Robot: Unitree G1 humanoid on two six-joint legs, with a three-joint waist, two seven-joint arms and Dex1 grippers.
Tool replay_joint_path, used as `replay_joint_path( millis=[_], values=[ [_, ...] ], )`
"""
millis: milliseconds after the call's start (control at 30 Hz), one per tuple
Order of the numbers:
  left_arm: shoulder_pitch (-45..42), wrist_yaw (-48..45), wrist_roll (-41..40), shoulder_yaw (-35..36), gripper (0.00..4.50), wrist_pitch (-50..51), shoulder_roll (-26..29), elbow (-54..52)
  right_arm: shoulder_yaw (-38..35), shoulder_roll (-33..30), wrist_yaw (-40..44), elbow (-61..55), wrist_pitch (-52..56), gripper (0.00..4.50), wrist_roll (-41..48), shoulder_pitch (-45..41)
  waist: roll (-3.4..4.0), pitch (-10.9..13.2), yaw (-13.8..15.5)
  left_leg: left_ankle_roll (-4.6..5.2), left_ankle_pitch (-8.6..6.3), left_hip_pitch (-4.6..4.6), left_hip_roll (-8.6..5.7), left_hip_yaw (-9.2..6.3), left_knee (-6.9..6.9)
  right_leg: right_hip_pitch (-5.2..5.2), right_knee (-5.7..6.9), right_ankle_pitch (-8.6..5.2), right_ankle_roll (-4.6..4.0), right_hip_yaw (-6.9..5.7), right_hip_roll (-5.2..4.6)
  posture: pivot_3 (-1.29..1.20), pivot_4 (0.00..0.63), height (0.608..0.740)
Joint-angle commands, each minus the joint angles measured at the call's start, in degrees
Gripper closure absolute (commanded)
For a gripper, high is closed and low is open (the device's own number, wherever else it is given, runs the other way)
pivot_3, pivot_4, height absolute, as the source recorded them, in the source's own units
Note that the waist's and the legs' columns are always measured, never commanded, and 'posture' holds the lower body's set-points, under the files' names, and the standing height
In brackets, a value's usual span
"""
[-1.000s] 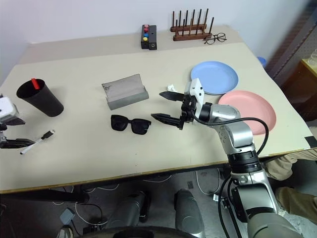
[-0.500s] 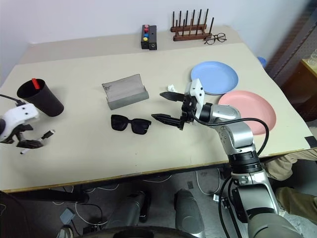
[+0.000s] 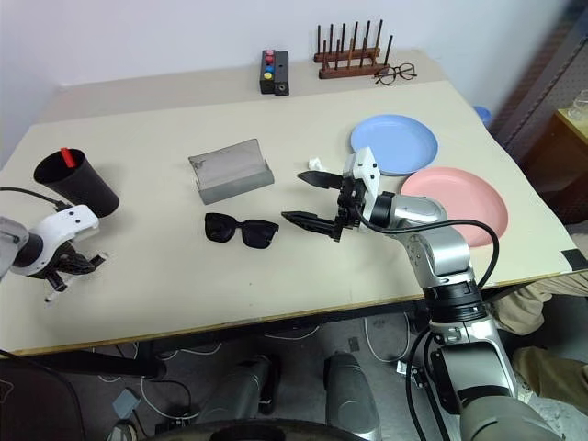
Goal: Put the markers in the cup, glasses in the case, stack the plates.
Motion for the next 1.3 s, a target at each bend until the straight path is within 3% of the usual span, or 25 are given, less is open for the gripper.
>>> replay_joint_path(
  millis=[33,133,267,367,467,533,700,900,1133,1300],
  values=[
    [2.3,1.2,-2.0,2.8,4.48,2.9,0.1,-1.3,-1.2,-0.2,-0.2,-1.6,-1.0,0.0,0.4,-0.5,0.01,0.0,-0.1,0.0,0.0,0.01,0.0,0.0,0.0,-0.01,0.02,-0.02,-0.03,0.01,0.0,0.0,0.15,0.74],
    [3.3,0.6,-5.3,6.3,4.48,5.0,0.0,-5.2,-1.2,-0.1,-0.4,-1.7,-1.0,0.0,0.4,-0.5,-0.02,0.0,0.0,-0.01,0.0,-0.02,0.01,0.01,-0.01,-0.03,0.03,-0.03,-0.06,0.01,-0.01,0.0,0.15,0.74],
    [6.0,-3.8,-18.7,17.7,4.48,9.8,-2.8,-22.4,-1.1,0.0,-1.0,-2.0,-0.7,0.0,0.4,-0.7,-0.09,0.1,0.5,-0.02,0.01,-0.26,-0.05,0.01,0.06,-0.14,-0.11,-0.02,-0.04,-0.01,-0.08,0.0,0.15,0.74],
    [7.2,-3.3,-25.8,21.4,4.48,13.4,-5.7,-33.2,-1.1,-0.1,-1.3,-2.3,-0.4,0.0,0.5,-0.9,-0.22,0.1,0.9,-0.03,0.0,-0.32,-0.06,0.0,0.14,-0.05,-0.32,-0.01,-0.03,-0.04,-0.13,0.0,0.15,0.74],
    [5.5,5.2,-27.7,26.0,4.48,3.3,-16.2,-37.8,-1.2,-0.3,-1.7,-3.1,0.2,0.0,0.7,-1.2,-0.18,0.1,1.3,-0.04,0.0,-0.29,-0.07,0.03,0.12,-0.03,-0.36,0.01,-0.02,-0.02,-0.14,0.0,0.15,0.74],
    [-0.1,16.9,-26.1,28.9,4.48,-3.3,-25.6,-36.3,-1.3,-0.5,-2.1,-3.7,0.7,0.0,1.0,-1.3,-0.22,0.1,1.7,-0.11,0.05,-0.28,0.0,-0.01,0.14,-0.03,-0.35,0.04,-0.07,-0.05,-0.07,0.0,0.15,0.74],
    [-9.9,29.8,-25.7,31.3,4.48,-6.8,-33.1,-28.8,-1.6,-0.8,-3.0,-4.8,2.1,0.0,1.2,-1.9,-0.44,0.1,1.6,-0.4,0.22,-0.31,0.03,-0.14,0.19,0.0,-0.34,0.17,-0.14,-0.17,0.01,0.0,0.15,0.74],
    [-15.4,40.7,-31.4,41.4,4.48,-11.9,-38.3,-23.9,-2.3,1.0,-2.5,-5.1,2.4,0.0,3.6,-3.8,-0.47,0.2,1.5,-0.38,0.21,-0.29,0.02,-0.04,0.11,-0.06,-0.35,0.19,-0.1,-0.1,0.03,0.0,0.15,0.74],
    [-10.6,49.9,-30.1,49.8,4.48,-21.9,-36.5,-26.1,-3.9,3.7,-3.1,-4.4,2.3,0.0,7.0,-6.3,-0.48,0.2,1.5,-0.38,0.21,-0.3,0.02,-0.03,0.13,-0.06,-0.35,0.22,-0.06,-0.09,0.03,0.0,0.15,0.74],
    [-6.4,54.5,-28.4,51.0,4.48,-26.4,-35.4,-27.5,-4.6,5.5,-1.2,-1.9,0.8,0.0,8.4,-7.4,-0.58,0.1,2.0,-0.38,0.21,-0.3,-0.01,-0.07,0.19,0.01,-0.35,0.25,-0.05,-0.12,0.06,0.0,0.15,0.74]
  ],
)
